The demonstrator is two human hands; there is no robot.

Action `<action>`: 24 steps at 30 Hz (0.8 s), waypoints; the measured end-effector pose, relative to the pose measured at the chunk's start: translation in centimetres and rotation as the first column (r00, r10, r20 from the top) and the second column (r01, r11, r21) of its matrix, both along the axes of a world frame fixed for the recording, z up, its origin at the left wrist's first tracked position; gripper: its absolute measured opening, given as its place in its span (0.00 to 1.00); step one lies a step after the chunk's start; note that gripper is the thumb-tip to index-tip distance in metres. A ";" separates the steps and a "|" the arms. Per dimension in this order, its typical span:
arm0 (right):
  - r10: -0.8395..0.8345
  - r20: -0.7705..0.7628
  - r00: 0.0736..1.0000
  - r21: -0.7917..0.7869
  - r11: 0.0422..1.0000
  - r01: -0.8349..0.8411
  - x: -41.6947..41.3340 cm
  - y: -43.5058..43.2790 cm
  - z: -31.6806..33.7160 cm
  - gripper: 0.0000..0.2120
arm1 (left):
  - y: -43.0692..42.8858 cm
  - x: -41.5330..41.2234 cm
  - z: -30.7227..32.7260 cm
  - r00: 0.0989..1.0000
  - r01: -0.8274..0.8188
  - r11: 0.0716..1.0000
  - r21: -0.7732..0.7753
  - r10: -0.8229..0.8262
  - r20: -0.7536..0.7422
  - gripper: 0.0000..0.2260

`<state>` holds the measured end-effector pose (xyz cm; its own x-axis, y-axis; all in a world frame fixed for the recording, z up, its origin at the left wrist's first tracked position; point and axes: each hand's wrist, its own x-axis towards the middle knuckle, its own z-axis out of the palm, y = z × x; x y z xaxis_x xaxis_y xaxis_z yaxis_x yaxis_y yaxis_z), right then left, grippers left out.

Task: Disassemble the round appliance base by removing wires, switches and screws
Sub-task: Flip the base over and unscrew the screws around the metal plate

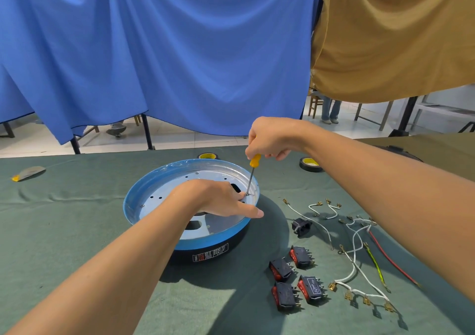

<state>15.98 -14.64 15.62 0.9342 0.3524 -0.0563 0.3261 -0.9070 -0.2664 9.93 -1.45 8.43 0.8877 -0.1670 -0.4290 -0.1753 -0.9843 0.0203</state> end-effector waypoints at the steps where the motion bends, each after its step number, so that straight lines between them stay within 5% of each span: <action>1: -0.001 0.012 1.000 -0.026 1.000 0.001 0.0 0.0 0.1 0.12 | 0.0 0.0 0.0 1.000 -0.002 1.000 0.000 0.002 -0.003 0.37; 4: -0.010 0.115 0.993 -0.178 0.984 0.031 -0.3 0.0 0.4 0.25 | 0.0 0.0 0.1 1.000 -0.005 1.000 0.001 0.005 -0.006 0.37; 14: 0.050 -0.054 0.997 -0.011 0.999 -0.051 -0.2 -0.4 0.7 0.11 | -0.1 -0.5 0.5 1.000 0.000 1.000 0.016 0.000 0.008 0.36; 19: 0.006 0.066 0.998 -0.114 0.994 0.001 -0.1 0.0 0.4 0.26 | -0.1 -0.6 0.4 1.000 0.004 1.000 0.011 -0.004 0.000 0.36; 24: 0.020 0.012 1.000 -0.022 1.000 -0.019 -0.1 -0.3 0.3 0.10 | -0.1 -0.6 0.4 1.000 0.004 1.000 0.005 -0.004 0.006 0.36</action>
<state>15.92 -14.89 15.94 0.9278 0.3693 -0.0532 0.3468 -0.9061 -0.2421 9.32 -1.51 8.85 0.8898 -0.1685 -0.4241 -0.1797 -0.9836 0.0138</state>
